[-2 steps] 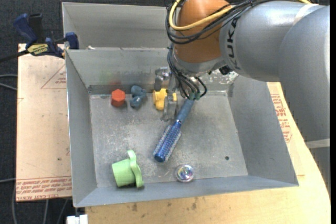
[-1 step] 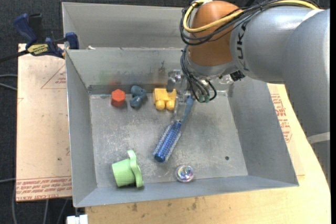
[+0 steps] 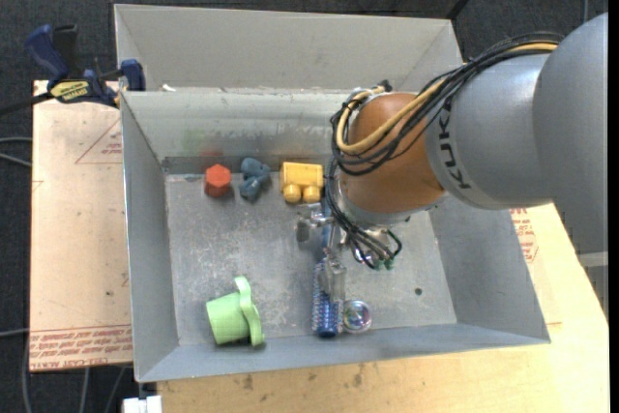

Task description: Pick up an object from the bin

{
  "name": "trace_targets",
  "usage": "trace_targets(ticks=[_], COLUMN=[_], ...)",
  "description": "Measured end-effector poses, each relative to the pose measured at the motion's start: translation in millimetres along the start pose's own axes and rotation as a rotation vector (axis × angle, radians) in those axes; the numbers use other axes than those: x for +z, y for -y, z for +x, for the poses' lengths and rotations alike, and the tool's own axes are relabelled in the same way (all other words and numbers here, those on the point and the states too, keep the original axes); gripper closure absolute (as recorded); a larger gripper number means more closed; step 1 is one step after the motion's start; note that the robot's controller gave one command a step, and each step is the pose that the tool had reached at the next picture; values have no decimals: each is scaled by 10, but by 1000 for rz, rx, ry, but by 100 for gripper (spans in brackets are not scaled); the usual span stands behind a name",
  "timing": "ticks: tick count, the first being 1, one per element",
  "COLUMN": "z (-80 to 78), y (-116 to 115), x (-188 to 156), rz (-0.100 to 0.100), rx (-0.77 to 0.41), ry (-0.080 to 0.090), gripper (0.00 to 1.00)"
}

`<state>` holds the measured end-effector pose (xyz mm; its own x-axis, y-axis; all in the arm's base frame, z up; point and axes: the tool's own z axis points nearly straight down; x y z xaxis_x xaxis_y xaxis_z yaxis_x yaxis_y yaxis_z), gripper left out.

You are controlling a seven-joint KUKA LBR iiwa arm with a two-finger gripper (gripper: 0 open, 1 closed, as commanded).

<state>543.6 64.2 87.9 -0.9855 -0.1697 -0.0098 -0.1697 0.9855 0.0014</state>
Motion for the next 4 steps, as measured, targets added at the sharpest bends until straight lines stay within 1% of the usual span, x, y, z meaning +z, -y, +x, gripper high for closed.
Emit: trace_targets(ticks=[1,2,3,4], z=[-351,81,267,257], y=[-612,-1397,-1691,-1704], x=[-127,104,160,128], rz=[-3,-4,-1,-4], rx=[-9,-117,-535,-533], ry=[-2,-12,2,5], gripper=[0,0,0,100])
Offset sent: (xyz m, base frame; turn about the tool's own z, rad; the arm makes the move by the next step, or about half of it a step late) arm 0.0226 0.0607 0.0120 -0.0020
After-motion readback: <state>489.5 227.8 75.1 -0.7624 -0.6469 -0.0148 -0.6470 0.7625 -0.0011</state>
